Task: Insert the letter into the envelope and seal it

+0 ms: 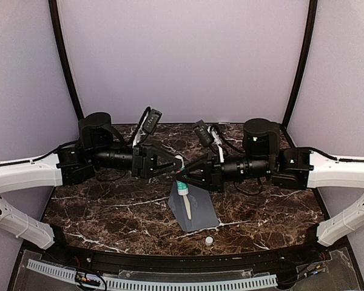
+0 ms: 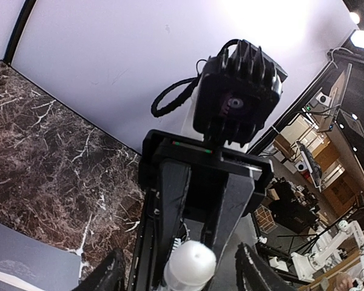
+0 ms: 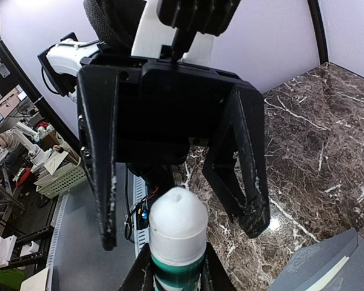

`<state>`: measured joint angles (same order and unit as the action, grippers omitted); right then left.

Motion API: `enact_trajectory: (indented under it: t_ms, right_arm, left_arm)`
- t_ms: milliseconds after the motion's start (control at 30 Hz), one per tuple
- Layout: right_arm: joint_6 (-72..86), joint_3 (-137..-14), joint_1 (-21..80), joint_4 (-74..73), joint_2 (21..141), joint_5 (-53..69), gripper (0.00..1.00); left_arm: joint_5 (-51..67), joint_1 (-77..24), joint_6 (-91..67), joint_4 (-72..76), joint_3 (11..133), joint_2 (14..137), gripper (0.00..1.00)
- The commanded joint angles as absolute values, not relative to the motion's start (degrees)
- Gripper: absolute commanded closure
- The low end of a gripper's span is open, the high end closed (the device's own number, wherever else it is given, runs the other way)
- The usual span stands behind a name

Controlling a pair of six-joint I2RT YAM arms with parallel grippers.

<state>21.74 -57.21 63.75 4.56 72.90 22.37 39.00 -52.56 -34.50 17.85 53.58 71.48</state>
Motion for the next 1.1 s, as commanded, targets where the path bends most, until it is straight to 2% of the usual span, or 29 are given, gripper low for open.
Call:
enact_trajectory:
  t_ms: [0, 133, 267, 433, 733, 967, 1067]
  right_arm:
    - [21.4, -58.5, 63.7, 4.7, 73.5, 23.1, 1.00]
    - [21.5, -58.5, 63.7, 4.7, 73.5, 22.4, 1.00]
    - [21.7, -58.6, 63.7, 4.7, 73.5, 22.2, 1.00]
    - [21.6, -58.8, 63.7, 4.3, 73.7, 21.6, 1.00]
    - [21.4, -59.0, 63.5, 4.0, 73.7, 20.5, 1.00]
    - [21.8, -57.7, 63.1, 4.9, 72.5, 18.8, 1.00]
    - [23.1, -56.1, 63.0, 7.5, 71.0, 17.3, 0.88]
  left_arm:
    - [40.9, -52.4, -35.2, 21.1, 55.5, 72.0, 0.48]
    - [41.9, -52.4, -35.2, 20.6, 55.4, 72.6, 0.56]
    - [42.2, -52.3, -35.4, 20.4, 55.1, 72.7, 0.57]
    - [42.9, -52.5, -35.6, 20.5, 55.1, 73.0, 0.69]
    - [44.7, -52.4, -35.9, 20.3, 55.3, 74.0, 0.77]
    - [44.7, -52.5, -36.1, 21.1, 55.3, 73.9, 0.96]
    - [42.6, -52.5, -36.0, 21.4, 55.3, 73.3, 1.00]
